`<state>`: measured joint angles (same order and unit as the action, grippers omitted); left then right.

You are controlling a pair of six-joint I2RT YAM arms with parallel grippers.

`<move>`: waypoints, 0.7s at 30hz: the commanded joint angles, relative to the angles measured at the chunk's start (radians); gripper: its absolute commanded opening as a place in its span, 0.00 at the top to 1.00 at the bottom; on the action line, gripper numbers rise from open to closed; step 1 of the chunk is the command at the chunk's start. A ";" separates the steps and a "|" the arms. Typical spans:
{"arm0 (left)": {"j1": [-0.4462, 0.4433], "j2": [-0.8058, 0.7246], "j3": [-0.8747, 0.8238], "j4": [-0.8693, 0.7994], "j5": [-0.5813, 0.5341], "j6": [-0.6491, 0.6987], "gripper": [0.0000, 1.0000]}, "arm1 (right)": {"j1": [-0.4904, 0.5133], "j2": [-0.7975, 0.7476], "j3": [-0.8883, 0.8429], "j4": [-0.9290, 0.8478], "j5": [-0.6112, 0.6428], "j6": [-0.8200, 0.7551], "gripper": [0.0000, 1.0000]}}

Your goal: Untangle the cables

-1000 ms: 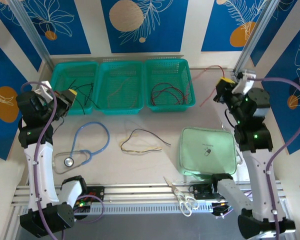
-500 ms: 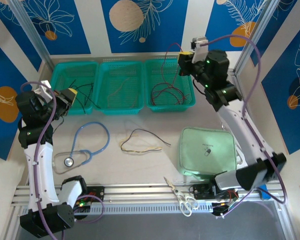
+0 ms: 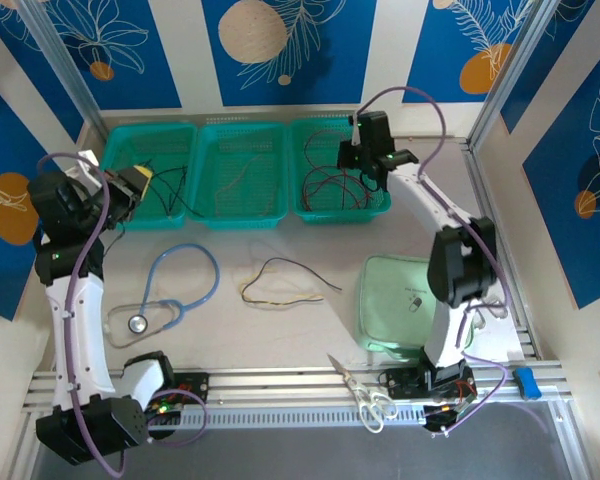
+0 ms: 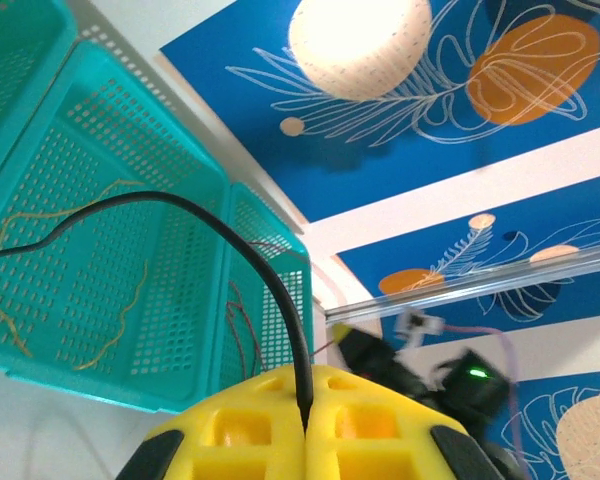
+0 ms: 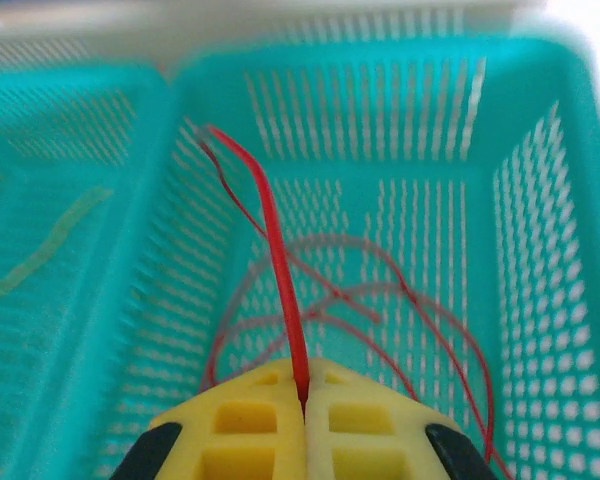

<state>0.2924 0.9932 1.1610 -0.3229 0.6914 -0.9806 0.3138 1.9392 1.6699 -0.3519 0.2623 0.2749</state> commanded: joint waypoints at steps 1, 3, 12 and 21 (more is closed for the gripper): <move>0.001 0.019 0.076 0.082 0.000 -0.050 1.00 | -0.007 0.099 0.074 -0.204 -0.016 0.080 1.00; -0.008 0.040 0.102 0.129 -0.022 -0.088 1.00 | -0.006 0.147 0.087 -0.231 -0.017 0.083 1.00; -0.083 0.208 0.412 0.045 -0.071 -0.012 1.00 | -0.022 0.268 0.196 -0.367 -0.032 0.100 0.77; -0.084 0.328 0.620 -0.063 -0.101 0.101 1.00 | -0.008 0.071 0.163 -0.337 0.049 0.049 0.47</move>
<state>0.2127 1.2915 1.7226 -0.3428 0.6075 -0.9398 0.3000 2.1086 1.8179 -0.6704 0.2741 0.3447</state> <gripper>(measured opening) 0.060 0.523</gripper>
